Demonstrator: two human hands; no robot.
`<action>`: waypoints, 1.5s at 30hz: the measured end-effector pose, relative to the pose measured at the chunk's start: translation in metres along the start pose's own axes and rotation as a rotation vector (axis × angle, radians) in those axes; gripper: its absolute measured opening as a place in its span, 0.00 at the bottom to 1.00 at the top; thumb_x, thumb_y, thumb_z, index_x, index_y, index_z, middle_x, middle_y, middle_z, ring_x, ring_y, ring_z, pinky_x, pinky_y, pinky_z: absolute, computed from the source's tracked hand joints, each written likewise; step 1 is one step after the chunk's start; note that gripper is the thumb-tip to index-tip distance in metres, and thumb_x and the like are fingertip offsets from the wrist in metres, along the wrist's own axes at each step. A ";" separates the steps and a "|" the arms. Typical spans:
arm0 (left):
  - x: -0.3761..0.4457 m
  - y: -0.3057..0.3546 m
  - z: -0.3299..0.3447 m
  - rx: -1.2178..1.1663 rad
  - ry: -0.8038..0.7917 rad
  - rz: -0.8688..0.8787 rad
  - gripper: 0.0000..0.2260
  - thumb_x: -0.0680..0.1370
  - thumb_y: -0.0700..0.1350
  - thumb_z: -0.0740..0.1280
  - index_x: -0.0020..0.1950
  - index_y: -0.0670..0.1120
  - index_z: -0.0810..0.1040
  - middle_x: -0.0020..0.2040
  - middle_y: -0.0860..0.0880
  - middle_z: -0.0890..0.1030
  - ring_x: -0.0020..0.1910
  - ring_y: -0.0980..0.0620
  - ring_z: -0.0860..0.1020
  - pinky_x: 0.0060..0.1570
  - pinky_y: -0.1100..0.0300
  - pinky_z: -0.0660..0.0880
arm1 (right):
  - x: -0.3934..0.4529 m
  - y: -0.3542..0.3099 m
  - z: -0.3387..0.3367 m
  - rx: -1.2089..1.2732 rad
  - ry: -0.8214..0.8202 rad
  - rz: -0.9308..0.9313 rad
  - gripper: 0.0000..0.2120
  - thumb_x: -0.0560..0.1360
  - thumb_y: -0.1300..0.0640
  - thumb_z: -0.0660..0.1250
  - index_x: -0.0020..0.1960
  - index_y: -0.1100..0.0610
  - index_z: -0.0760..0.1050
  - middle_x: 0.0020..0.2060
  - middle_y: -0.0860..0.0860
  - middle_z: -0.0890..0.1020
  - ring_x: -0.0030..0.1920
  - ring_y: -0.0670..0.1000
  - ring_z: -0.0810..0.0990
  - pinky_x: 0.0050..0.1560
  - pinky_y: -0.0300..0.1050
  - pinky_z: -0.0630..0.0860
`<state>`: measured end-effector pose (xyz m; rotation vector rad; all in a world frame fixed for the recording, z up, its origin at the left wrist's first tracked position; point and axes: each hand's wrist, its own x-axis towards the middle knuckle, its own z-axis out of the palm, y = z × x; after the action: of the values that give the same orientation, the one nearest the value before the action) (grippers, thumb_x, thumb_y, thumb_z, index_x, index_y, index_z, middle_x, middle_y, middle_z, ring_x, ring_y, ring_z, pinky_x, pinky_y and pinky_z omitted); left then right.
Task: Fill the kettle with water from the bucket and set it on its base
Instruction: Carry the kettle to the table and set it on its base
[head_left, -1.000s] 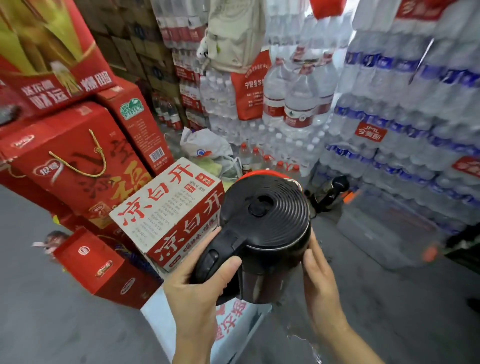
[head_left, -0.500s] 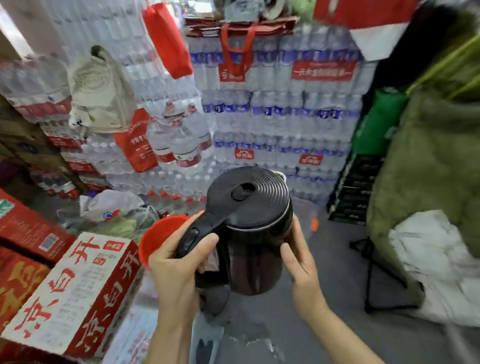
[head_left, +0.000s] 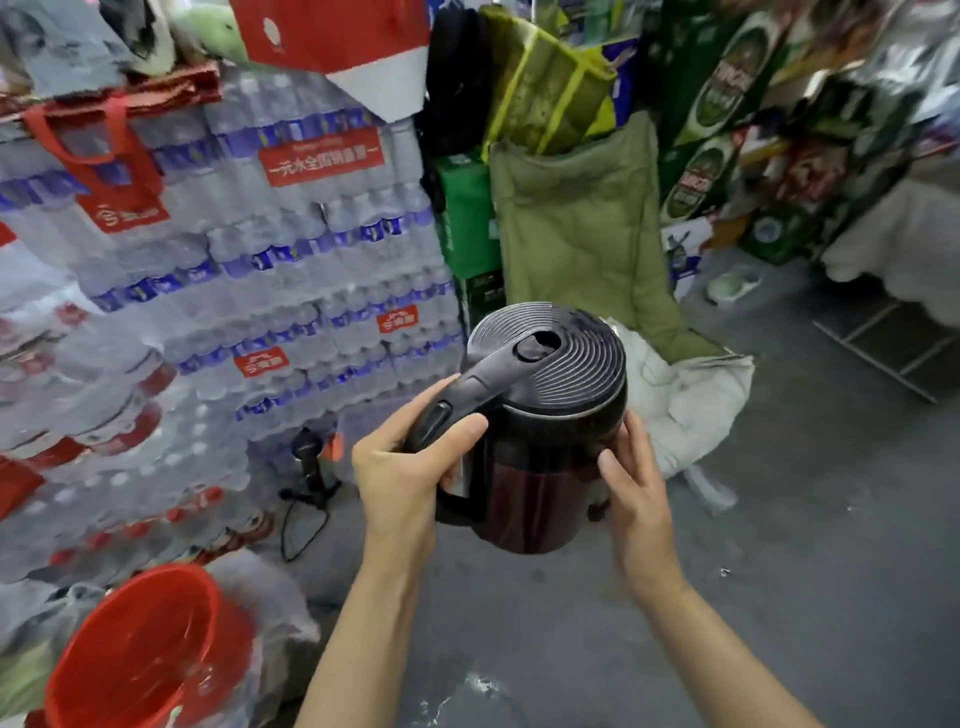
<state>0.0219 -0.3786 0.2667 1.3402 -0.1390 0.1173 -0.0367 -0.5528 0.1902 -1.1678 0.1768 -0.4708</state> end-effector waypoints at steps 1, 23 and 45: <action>0.002 -0.003 0.019 -0.015 -0.033 -0.009 0.18 0.60 0.48 0.78 0.50 0.51 0.88 0.32 0.57 0.80 0.30 0.61 0.75 0.35 0.69 0.72 | 0.004 -0.008 -0.016 0.001 0.036 -0.012 0.30 0.76 0.58 0.64 0.77 0.55 0.62 0.74 0.50 0.70 0.75 0.49 0.65 0.76 0.54 0.59; 0.026 -0.081 0.387 -0.193 -0.474 -0.210 0.14 0.68 0.36 0.76 0.53 0.44 0.86 0.26 0.49 0.72 0.25 0.52 0.64 0.26 0.62 0.63 | 0.106 -0.157 -0.293 -0.099 0.454 -0.228 0.32 0.68 0.48 0.74 0.69 0.53 0.70 0.66 0.46 0.79 0.70 0.47 0.72 0.71 0.45 0.66; 0.071 -0.154 0.694 -0.182 -0.785 -0.273 0.12 0.71 0.38 0.75 0.54 0.43 0.85 0.28 0.48 0.76 0.25 0.53 0.67 0.25 0.63 0.65 | 0.239 -0.238 -0.510 -0.073 0.768 -0.278 0.22 0.78 0.66 0.61 0.72 0.62 0.66 0.70 0.57 0.74 0.70 0.53 0.73 0.68 0.44 0.71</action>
<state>0.0939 -1.0894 0.2847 1.1488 -0.6088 -0.6465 -0.0771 -1.1611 0.2330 -1.0362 0.7029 -1.1575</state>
